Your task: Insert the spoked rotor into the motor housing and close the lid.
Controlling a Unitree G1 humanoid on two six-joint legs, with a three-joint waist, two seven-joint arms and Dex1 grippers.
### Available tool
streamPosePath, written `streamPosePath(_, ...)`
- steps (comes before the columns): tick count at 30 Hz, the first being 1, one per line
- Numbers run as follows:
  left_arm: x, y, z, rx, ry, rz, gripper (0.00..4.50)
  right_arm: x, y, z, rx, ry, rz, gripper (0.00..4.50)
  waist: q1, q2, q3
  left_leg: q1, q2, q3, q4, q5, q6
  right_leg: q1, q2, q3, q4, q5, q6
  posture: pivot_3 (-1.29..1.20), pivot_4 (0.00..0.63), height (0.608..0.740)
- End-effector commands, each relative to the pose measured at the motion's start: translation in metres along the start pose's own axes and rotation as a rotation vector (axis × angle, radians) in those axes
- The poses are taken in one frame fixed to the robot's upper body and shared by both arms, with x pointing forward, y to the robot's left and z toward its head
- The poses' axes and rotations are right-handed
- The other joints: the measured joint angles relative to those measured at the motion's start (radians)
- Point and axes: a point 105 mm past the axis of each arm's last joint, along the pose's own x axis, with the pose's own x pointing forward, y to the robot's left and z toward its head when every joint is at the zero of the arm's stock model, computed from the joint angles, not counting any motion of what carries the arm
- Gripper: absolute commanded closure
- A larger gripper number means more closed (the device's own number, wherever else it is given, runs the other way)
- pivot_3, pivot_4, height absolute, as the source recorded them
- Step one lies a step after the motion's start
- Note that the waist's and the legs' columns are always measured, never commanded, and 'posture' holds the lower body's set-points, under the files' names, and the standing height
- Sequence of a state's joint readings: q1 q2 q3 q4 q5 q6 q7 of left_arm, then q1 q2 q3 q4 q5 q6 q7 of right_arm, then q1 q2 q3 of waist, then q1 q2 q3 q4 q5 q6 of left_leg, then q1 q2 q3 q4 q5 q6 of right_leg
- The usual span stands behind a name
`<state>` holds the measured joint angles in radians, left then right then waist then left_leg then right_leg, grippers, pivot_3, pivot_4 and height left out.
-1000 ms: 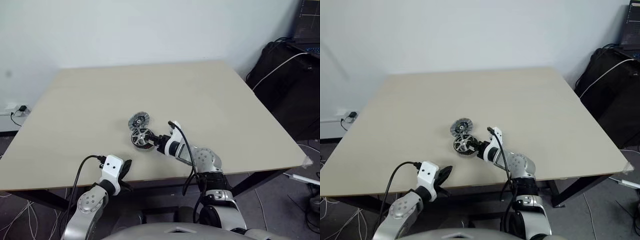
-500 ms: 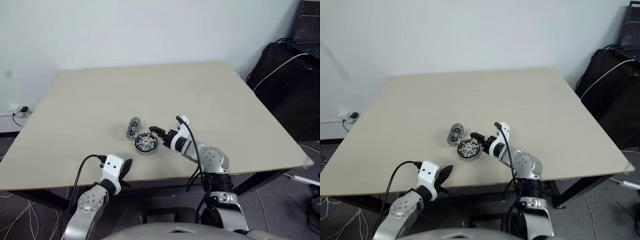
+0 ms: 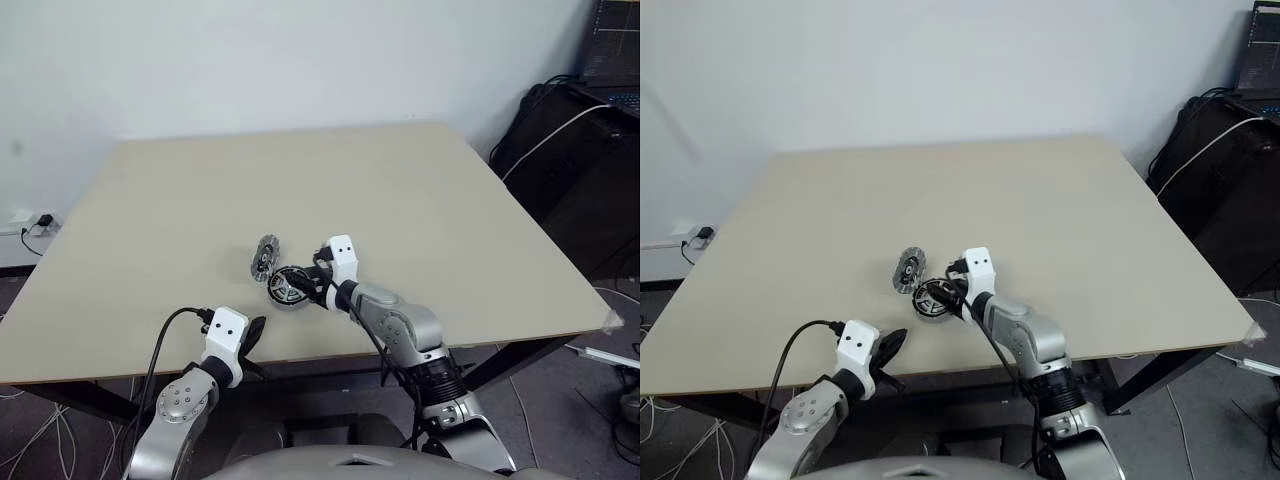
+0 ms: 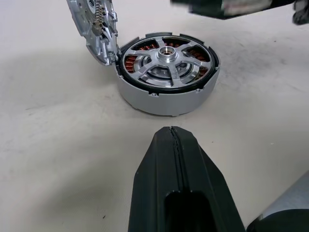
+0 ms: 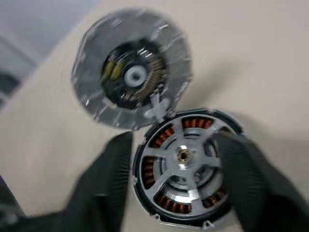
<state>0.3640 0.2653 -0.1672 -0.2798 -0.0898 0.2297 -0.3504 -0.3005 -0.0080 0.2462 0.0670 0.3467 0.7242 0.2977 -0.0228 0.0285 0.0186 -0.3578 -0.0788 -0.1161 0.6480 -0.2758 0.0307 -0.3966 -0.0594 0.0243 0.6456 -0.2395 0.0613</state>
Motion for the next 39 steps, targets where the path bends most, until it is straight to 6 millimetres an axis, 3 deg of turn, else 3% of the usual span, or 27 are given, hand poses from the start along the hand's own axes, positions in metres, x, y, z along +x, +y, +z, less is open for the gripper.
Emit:
streamPosePath(1, 0.000, 0.000, 0.013, 0.014, -0.054, 0.003, 4.50, 0.008, 0.010, 0.015, -0.131, -0.039, 0.021, 2.72, 0.000, -0.001, 0.000, 0.000, 0.000, 0.000, 0.000, 0.000, 0.000, 0.000, 0.000, 0.000, 0.000, 0.000, 0.000, 0.00, 0.000, 0.740)
streamPosePath(6, 0.000, 0.000, 0.013, 0.009, -0.055, 0.008, 4.50, 0.019, 0.010, 0.020, -0.193, -0.042, 0.009, 4.32, 0.002, -0.002, 0.001, 0.000, 0.000, 0.000, 0.000, 0.000, 0.000, 0.000, 0.001, 0.000, 0.000, 0.000, 0.000, 0.00, 0.000, 0.740)
streamPosePath(7, 0.000, -0.001, 0.013, 0.008, -0.056, 0.008, 4.50, 0.021, 0.009, 0.022, -0.198, -0.042, 0.007, 4.46, 0.002, -0.002, 0.001, 0.000, 0.000, 0.000, 0.000, 0.000, 0.000, 0.000, 0.001, 0.000, 0.000, 0.000, 0.000, 0.00, 0.000, 0.740)
streamPosePath(13, 0.001, -0.001, 0.013, 0.003, -0.059, 0.013, 4.50, 0.030, 0.005, 0.020, -0.213, -0.016, -0.007, 4.46, 0.002, -0.002, 0.001, 0.000, 0.000, 0.000, 0.000, 0.000, 0.000, 0.000, 0.003, 0.000, 0.000, 0.000, 0.000, 0.00, 0.000, 0.740)
streamPosePath(21, 0.000, 0.000, 0.011, 0.002, -0.058, 0.022, 4.50, 0.032, -0.009, -0.005, -0.212, 0.105, -0.052, 4.46, 0.001, -0.002, 0.001, 0.000, 0.000, 0.000, 0.000, 0.000, 0.000, 0.000, 0.003, 0.000, 0.000, 0.001, -0.001, 0.00, 0.000, 0.740)
streamPosePath(27, 0.000, 0.000, 0.012, 0.003, -0.058, 0.018, 4.50, 0.027, -0.004, 0.008, -0.270, 0.069, -0.016, 4.46, 0.003, -0.003, 0.000, 0.000, 0.000, 0.000, 0.000, 0.000, -0.001, 0.000, 0.003, 0.000, 0.000, 0.001, -0.001, 0.00, 0.000, 0.740)
streamPosePath(30, 0.000, -0.001, 0.012, 0.003, -0.059, 0.015, 4.50, 0.015, 0.008, 0.021, -0.406, 0.062, 0.082, 4.46, 0.003, -0.003, 0.000, 0.000, -0.001, 0.000, 0.000, 0.000, 0.000, 0.000, 0.002, 0.000, 0.000, 0.001, -0.001, 0.00, 0.000, 0.740)
streamPosePath(33, 0.001, -0.001, 0.012, 0.002, -0.058, 0.012, 4.50, 0.004, 0.011, 0.018, -0.549, 0.135, 0.135, 4.46, 0.002, -0.003, 0.000, 0.000, -0.001, 0.000, 0.000, 0.000, 0.000, 0.000, 0.001, 0.000, 0.000, 0.001, -0.001, 0.00, 0.000, 0.740)
streamPosePath(37, 0.002, -0.002, 0.012, -0.001, -0.058, 0.008, 4.50, -0.009, 0.010, 0.007, -0.759, 0.262, 0.215, 3.59, 0.006, -0.003, 0.000, 0.000, 0.000, -0.001, 0.000, 0.000, 0.000, 0.000, -0.001, -0.001, 0.000, 0.000, -0.001, 0.00, 0.000, 0.740)
streamPosePath(39, 0.002, -0.003, 0.011, -0.003, -0.058, 0.008, 4.50, -0.014, 0.008, 0.003, -0.868, 0.309, 0.245, 2.88, 0.007, -0.004, 0.001, 0.000, 0.000, 0.000, 0.001, 0.000, 0.000, 0.001, -0.001, -0.001, 0.000, 0.000, -0.001, 0.00, 0.000, 0.740)
